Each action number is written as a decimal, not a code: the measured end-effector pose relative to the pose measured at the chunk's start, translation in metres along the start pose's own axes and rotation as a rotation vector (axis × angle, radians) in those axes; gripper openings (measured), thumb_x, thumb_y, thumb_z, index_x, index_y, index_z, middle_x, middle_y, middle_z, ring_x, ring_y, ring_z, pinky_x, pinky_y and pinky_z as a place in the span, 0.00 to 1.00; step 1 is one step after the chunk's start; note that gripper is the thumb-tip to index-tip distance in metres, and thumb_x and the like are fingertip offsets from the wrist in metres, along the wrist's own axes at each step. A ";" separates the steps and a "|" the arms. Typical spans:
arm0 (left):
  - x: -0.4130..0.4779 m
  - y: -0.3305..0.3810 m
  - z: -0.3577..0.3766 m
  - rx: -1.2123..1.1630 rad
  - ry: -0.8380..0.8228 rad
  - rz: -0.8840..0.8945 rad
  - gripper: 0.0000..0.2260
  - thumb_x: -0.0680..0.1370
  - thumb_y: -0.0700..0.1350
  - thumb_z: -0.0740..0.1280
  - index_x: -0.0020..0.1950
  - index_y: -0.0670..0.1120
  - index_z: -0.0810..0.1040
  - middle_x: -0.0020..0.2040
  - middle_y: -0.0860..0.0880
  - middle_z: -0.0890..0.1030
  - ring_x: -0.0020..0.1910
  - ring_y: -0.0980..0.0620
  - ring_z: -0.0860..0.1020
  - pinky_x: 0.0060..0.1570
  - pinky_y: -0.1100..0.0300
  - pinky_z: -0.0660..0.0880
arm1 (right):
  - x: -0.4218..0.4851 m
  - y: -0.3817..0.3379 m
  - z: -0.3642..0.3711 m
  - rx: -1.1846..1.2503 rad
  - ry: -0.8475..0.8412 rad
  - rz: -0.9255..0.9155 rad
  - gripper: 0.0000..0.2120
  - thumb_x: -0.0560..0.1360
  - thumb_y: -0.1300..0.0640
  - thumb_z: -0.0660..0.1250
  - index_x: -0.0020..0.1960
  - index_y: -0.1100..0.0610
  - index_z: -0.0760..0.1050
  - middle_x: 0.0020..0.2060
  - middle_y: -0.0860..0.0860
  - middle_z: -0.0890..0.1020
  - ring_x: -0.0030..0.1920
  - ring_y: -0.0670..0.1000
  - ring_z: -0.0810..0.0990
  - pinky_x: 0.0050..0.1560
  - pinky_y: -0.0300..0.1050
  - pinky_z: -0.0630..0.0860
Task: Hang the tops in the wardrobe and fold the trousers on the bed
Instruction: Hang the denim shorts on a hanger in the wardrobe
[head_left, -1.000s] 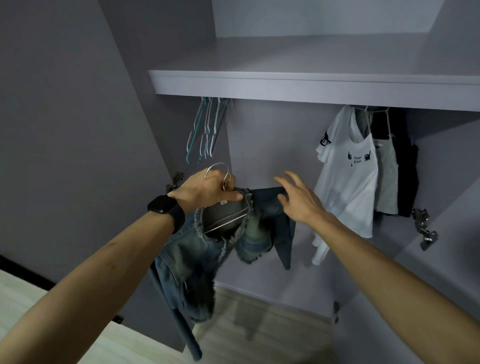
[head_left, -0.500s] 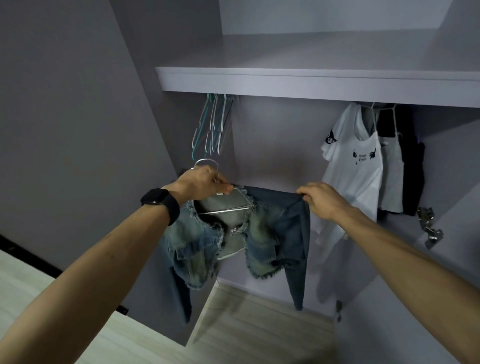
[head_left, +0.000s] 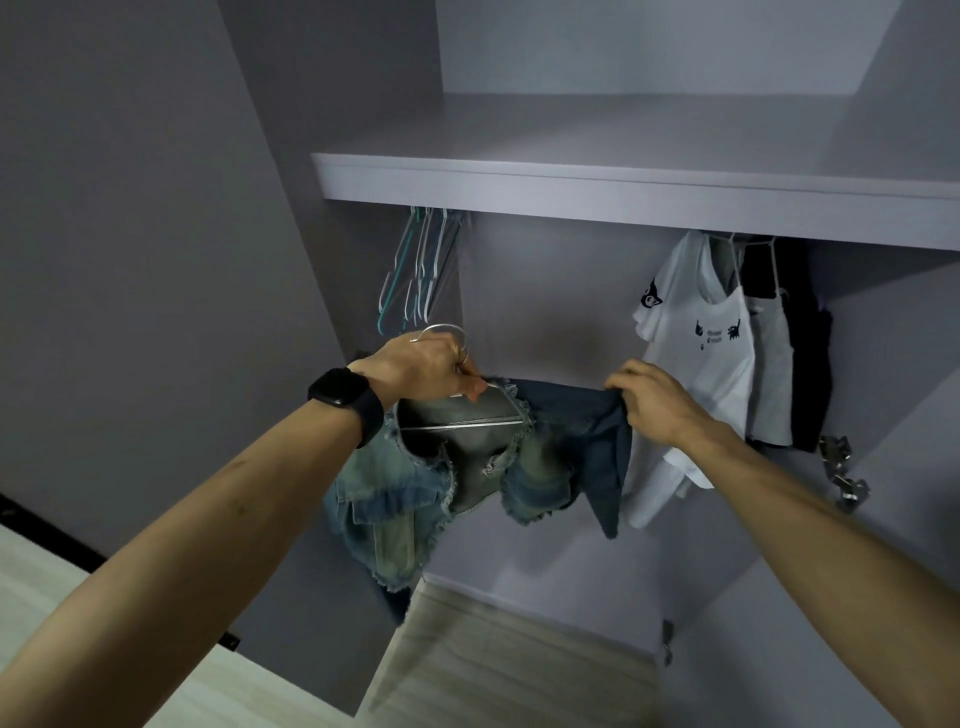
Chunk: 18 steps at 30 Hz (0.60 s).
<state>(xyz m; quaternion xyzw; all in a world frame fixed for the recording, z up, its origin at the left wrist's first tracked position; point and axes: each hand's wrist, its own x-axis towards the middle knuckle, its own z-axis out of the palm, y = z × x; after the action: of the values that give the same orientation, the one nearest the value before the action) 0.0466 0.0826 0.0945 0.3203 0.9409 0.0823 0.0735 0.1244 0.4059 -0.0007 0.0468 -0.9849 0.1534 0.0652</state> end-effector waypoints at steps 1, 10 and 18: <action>0.001 0.000 0.001 -0.018 0.004 0.002 0.09 0.77 0.62 0.69 0.43 0.61 0.86 0.44 0.63 0.75 0.53 0.57 0.75 0.51 0.62 0.69 | 0.000 0.001 -0.003 0.041 0.054 0.017 0.14 0.79 0.70 0.60 0.57 0.59 0.82 0.53 0.54 0.78 0.54 0.59 0.78 0.54 0.46 0.73; 0.008 0.006 0.009 -0.145 0.025 0.008 0.10 0.80 0.58 0.68 0.45 0.58 0.86 0.44 0.63 0.83 0.51 0.58 0.79 0.49 0.64 0.68 | -0.023 -0.037 0.017 0.221 0.239 -0.094 0.11 0.77 0.51 0.73 0.56 0.55 0.85 0.49 0.50 0.86 0.46 0.50 0.81 0.53 0.47 0.79; 0.001 -0.007 0.010 0.012 -0.047 0.012 0.10 0.78 0.61 0.68 0.43 0.61 0.86 0.41 0.61 0.73 0.47 0.61 0.73 0.49 0.64 0.67 | -0.016 -0.047 0.015 0.221 0.171 -0.203 0.10 0.82 0.62 0.65 0.59 0.61 0.83 0.49 0.53 0.85 0.47 0.52 0.81 0.52 0.46 0.76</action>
<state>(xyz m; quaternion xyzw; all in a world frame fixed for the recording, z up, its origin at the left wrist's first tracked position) 0.0433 0.0791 0.0836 0.3283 0.9374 0.0695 0.0932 0.1439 0.3579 -0.0027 0.1397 -0.9431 0.2567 0.1584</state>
